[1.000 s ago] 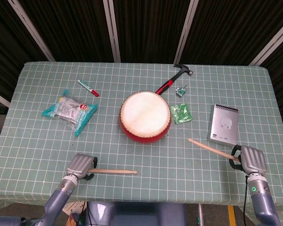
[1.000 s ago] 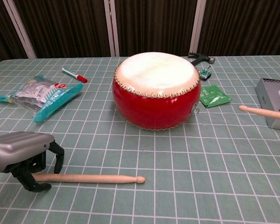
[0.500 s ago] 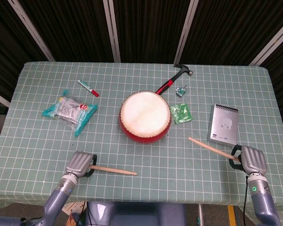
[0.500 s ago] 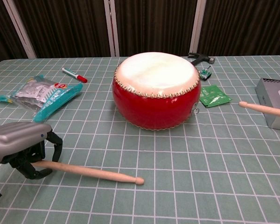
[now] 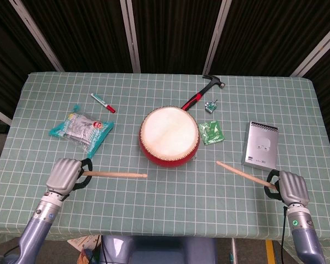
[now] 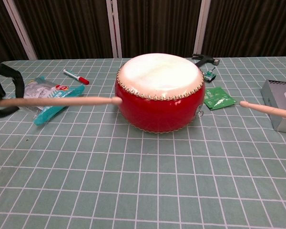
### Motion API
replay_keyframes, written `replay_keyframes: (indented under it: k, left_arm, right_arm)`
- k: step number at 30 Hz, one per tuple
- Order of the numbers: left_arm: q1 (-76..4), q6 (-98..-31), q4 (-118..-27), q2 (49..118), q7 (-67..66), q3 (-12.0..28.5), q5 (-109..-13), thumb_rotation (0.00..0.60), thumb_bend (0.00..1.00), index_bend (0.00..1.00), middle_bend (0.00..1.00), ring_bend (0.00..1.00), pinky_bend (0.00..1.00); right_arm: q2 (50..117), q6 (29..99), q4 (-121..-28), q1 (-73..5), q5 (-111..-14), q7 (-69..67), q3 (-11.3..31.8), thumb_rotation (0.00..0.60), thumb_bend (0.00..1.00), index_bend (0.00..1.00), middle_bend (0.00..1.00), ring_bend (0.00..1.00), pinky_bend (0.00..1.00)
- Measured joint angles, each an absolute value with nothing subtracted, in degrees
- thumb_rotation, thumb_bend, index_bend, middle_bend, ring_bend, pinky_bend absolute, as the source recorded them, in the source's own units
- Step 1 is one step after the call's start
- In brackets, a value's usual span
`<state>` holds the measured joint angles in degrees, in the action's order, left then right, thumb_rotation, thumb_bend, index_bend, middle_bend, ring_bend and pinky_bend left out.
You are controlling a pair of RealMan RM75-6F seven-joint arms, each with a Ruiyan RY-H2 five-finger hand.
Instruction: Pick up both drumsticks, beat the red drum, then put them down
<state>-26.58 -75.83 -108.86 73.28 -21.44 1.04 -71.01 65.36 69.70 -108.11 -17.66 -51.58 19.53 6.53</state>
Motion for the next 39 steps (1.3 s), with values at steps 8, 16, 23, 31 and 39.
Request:
replay_keyframes:
  k: [8, 16, 23, 31, 39]
  left_arm:
    - [-25.60, -78.20, -110.03, 65.67, -11.55, 6.88, -73.67, 0.600, 0.49, 0.75, 1.00, 1.00, 1.00]
    - [-27.79, -75.37, -108.70, 62.81, -7.11, 12.62, -70.22, 0.600, 0.49, 0.75, 1.00, 1.00, 1.00]
    - [-28.75, -73.20, -106.52, 61.63, -4.41, 14.75, -68.00, 0.600, 0.49, 0.75, 1.00, 1.00, 1.00]
    - [-29.19, -70.85, -103.94, 60.66, -2.05, 16.03, -65.94, 0.600, 0.49, 0.75, 1.00, 1.00, 1.00]
    - [-31.08, -66.88, -101.22, 61.08, -2.83, 16.40, -63.31, 0.600, 0.49, 0.75, 1.00, 1.00, 1.00]
  right_arm:
    - [65.50, 71.00, -109.62, -18.15, -50.65, 20.34, 7.72, 0.600, 0.56, 0.92, 1.00, 1.00, 1.00]
    - [64.85, 71.35, -110.86, -20.70, -46.75, 23.47, 10.51, 0.600, 0.56, 0.92, 1.00, 1.00, 1.00]
    - [64.51, 71.81, -112.78, -25.25, -41.86, 28.77, 14.23, 0.600, 0.56, 0.92, 1.00, 1.00, 1.00]
    - [65.92, 73.15, -114.14, -31.81, -35.77, 35.06, 18.17, 0.600, 0.56, 0.92, 1.00, 1.00, 1.00]
    - [68.53, 72.95, -112.78, -37.79, -29.70, 38.14, 21.34, 0.600, 0.56, 0.92, 1.00, 1.00, 1.00]
